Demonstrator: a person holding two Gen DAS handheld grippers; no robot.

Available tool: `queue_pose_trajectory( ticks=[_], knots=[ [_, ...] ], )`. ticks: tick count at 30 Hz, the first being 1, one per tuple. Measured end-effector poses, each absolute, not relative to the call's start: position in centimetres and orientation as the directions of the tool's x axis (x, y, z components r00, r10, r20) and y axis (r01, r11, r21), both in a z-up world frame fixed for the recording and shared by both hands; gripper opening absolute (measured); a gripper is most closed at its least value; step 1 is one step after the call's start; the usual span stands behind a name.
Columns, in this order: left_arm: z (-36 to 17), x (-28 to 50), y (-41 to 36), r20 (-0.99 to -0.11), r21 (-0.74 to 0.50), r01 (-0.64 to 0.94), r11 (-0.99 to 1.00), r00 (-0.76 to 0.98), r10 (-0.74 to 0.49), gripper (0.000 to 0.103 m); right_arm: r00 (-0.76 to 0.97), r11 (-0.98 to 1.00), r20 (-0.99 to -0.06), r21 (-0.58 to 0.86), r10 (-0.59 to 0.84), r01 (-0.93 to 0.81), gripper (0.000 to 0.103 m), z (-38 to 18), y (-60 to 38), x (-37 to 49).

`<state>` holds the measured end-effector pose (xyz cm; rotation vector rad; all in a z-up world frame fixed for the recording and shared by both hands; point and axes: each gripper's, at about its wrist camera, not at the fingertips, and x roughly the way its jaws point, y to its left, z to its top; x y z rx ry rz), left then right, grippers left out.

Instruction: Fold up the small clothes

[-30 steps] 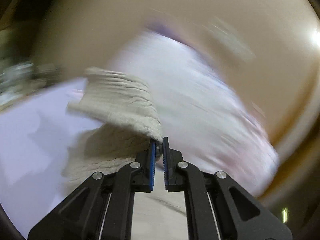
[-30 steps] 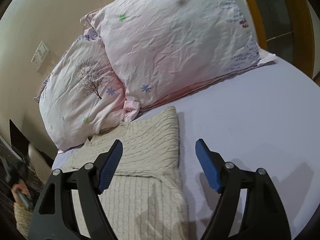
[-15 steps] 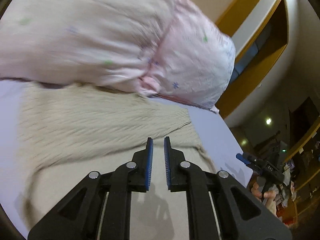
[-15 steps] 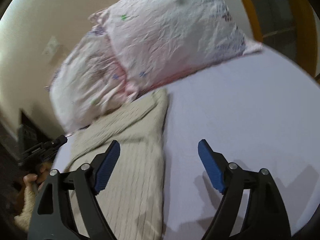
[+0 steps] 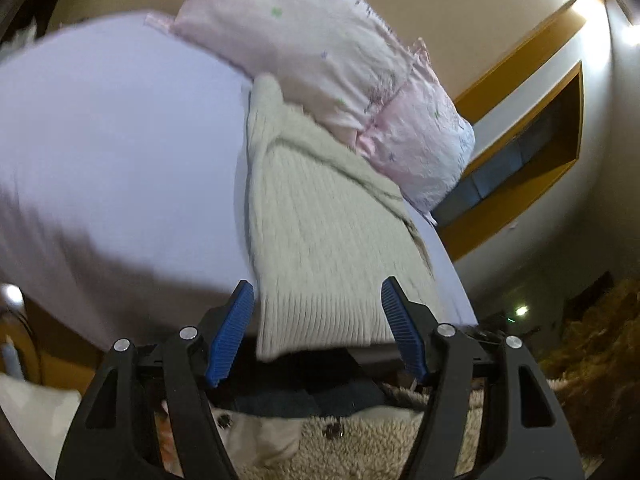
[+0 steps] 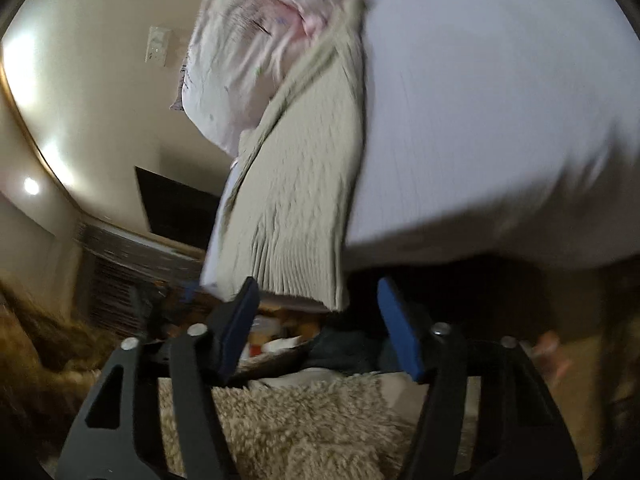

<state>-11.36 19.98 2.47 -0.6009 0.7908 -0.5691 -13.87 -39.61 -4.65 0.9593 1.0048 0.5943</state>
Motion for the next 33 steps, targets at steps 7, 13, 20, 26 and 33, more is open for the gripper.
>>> queue_pose_trajectory(
  ticks=[7, 13, 20, 26, 33],
  knots=[
    [-2.1, -9.8, 16.7, -0.470, -0.739, 0.228, 0.634, 0.499, -0.728, 0.058, 0.410, 0.342, -0.287, 0.937, 0.866, -0.066, 0.008, -6.9, -36.9, -11.9],
    [-3.2, -9.0, 16.0, -0.472, -0.765, 0.189, 0.616, 0.487, -0.735, 0.008, 0.468, 0.355, -0.222, 0.910, 0.855, -0.216, 0.008, -2.0, -37.2, -11.8],
    [2.1, -7.3, 15.9, -0.386, -0.738, 0.278, 0.615, 0.574, -0.722, 0.006, 0.554, 0.412, -0.153, 0.828, 0.818, -0.380, 0.007, 6.5, -38.2, -5.4],
    [11.1, 5.5, 14.0, -0.340, -0.624, 0.311, 0.717, 0.718, -0.607, 0.006, 0.714, 0.528, -0.171, 0.790, 0.679, -0.313, 0.007, 9.9, -39.4, 7.4],
    [8.3, 22.1, 10.6, -0.527, -0.542, 0.064, 0.838, 0.751, -0.398, 0.006, 0.777, 0.606, -0.452, 0.787, 0.438, 0.117, 0.007, 3.0, -41.3, 19.2]
  ],
)
